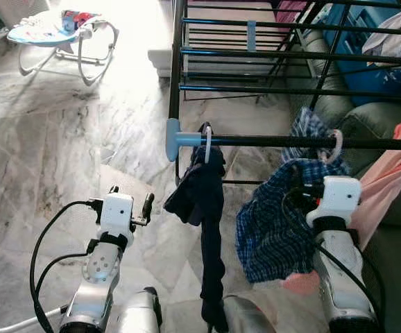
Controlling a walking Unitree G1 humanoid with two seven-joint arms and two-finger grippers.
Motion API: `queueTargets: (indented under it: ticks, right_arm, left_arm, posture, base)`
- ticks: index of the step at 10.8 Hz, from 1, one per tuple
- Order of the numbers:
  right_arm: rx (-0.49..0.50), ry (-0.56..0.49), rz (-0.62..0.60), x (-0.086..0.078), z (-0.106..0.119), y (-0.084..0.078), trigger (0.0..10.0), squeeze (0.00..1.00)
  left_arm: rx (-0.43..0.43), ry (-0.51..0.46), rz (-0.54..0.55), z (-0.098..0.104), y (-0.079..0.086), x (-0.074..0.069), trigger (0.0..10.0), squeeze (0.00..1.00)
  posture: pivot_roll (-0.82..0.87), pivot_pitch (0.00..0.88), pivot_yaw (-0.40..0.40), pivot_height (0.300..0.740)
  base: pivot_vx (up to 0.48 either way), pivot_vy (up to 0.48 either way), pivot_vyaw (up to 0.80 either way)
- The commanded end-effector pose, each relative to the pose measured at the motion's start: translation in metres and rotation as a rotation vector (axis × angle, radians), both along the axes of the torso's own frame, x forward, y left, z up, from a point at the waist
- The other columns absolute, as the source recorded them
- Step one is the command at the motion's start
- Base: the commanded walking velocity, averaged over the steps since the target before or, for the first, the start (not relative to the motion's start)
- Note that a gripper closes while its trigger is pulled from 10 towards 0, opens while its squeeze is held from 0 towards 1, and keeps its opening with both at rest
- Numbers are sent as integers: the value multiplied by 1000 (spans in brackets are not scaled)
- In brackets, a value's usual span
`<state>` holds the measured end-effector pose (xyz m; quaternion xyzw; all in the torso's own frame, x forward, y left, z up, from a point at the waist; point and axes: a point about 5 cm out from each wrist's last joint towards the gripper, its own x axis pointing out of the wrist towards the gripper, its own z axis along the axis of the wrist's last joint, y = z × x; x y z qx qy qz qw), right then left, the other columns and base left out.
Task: Hang hanger
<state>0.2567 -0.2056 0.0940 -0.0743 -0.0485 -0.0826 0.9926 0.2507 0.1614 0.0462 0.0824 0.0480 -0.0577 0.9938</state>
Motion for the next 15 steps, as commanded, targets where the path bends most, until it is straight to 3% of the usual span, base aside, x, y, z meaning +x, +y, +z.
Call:
queueTargets:
  ticks: [1, 3, 4, 6, 8, 11, 13, 14, 15]
  right_arm:
    - [58, 93, -46, -6, -13, -4, 10000, 1000]
    - [158, 269, -61, -16, -34, -1, 10000, 1000]
    - [193, 309, -80, -20, -39, -2, 10000, 1000]
    - [211, 294, -114, -25, -37, -7, 10000, 1000]
    - [102, 139, -107, -29, -11, -10, 10000, 1000]
    - [51, 55, -98, -38, 4, -9, 10000, 1000]
    - [125, 72, -74, -33, 0, -7, 10000, 1000]
    - [237, 98, -18, -31, -5, -2, 10000, 580]
    - [265, 131, 93, -32, -9, 10, 10000, 0]
  left_arm:
    - [3, 14, -2, -4, 2, -2, 10000, 0]
    - [3, 16, -1, -2, 3, -1, 10000, 0]
    - [17, 32, 3, -6, 4, -3, 10000, 0]
    - [15, 28, -6, -6, 1, -3, 10000, 0]
    - [21, 22, -10, -4, 2, 0, 10000, 0]
    - [29, 24, -10, -5, 3, 0, 10000, 0]
    - [27, 22, -14, -5, 0, 1, 10000, 0]
    - [27, 22, -13, -5, 0, 2, 10000, 0]
    - [29, 23, -9, -5, 2, 2, 10000, 0]
  posture:
    - [-33, 138, -40, 740]
    - [-31, 171, -42, 740]
    - [-32, 167, -42, 740]
    - [-37, 164, -33, 740]
    - [-42, 167, -29, 740]
    - [-49, 168, -29, 740]
    - [-48, 163, -29, 740]
    - [-44, 160, -31, 740]
    - [-48, 158, -32, 740]
  base:
    - [0, 0, 0]
    - [0, 0, 0]
    - [0, 0, 0]
    - [0, 0, 0]
    - [0, 0, 0]
    - [0, 0, 0]
    - [0, 0, 0]
    - [0, 0, 0]
    - [0, 0, 0]
